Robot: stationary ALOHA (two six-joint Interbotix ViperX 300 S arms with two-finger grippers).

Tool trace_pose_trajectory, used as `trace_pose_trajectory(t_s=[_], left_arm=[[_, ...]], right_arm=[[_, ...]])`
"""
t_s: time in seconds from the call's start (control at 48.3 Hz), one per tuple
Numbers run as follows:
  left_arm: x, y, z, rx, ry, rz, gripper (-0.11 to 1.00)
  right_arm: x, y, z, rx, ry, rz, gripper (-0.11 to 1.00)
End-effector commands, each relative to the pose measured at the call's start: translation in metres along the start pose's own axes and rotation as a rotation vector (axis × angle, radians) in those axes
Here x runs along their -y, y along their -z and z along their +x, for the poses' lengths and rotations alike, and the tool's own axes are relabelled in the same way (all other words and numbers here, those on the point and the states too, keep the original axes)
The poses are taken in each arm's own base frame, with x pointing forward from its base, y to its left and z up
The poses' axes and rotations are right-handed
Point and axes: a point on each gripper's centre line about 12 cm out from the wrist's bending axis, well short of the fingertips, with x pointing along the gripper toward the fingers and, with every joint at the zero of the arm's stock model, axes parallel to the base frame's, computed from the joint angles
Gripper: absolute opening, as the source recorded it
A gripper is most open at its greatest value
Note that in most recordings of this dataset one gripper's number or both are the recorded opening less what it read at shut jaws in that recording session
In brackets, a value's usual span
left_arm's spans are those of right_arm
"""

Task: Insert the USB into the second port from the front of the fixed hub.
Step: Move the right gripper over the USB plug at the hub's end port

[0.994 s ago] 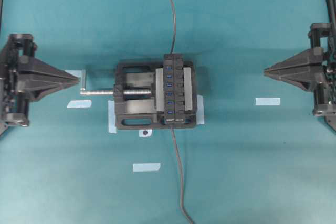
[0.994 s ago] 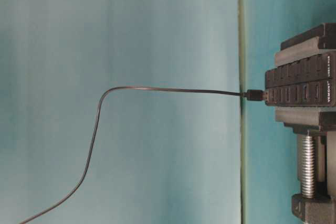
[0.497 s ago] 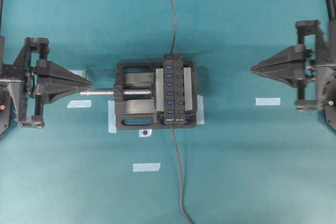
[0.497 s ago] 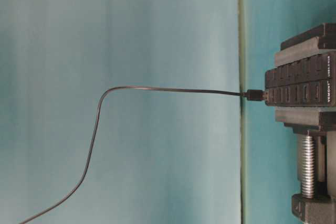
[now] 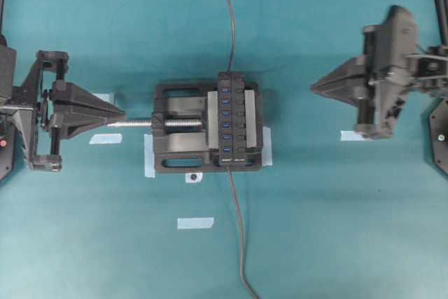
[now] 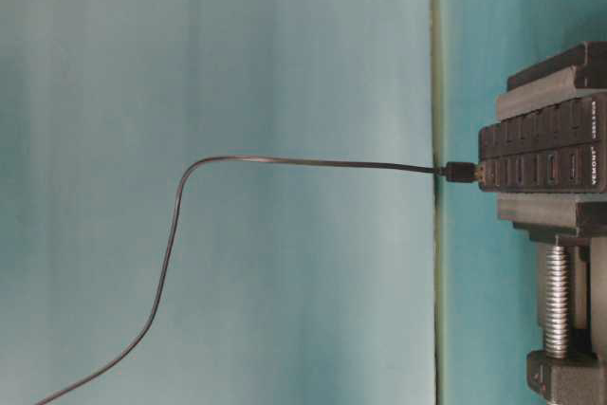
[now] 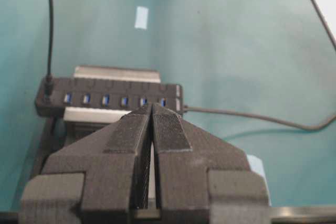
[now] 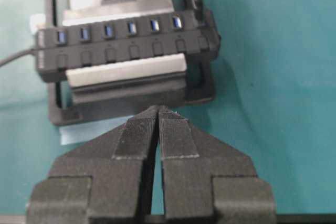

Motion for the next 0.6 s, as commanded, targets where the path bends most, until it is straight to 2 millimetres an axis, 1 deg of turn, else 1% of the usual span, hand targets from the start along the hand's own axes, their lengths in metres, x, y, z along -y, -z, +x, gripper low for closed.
trace_pose_trajectory(t_s=[0.0,0.207,0.311,0.435,0.58], left_arm=[[0.001,-0.010,0.001,0.027,0.004,-0.001,0.01],[0.001,-0.008,0.002,0.009,0.002,-0.004,0.01],[0.001,-0.007,0.003,0.006,0.004,-0.004,0.01],[0.001,-0.007,0.003,0.006,0.002,-0.009,0.01],[0.002,-0.013,0.004,0.015,0.004,-0.007,0.01]], right_arm=[[0.006,-0.013,0.005,0.023,0.018,0.004,0.07],[0.018,-0.022,0.024,-0.003,0.052,0.011,0.07],[0.020,-0.025,0.035,-0.021,0.053,0.002,0.07],[0.020,-0.027,0.052,-0.051,0.052,-0.013,0.07],[0.024,-0.032,0.075,-0.083,0.056,-0.038,0.07]])
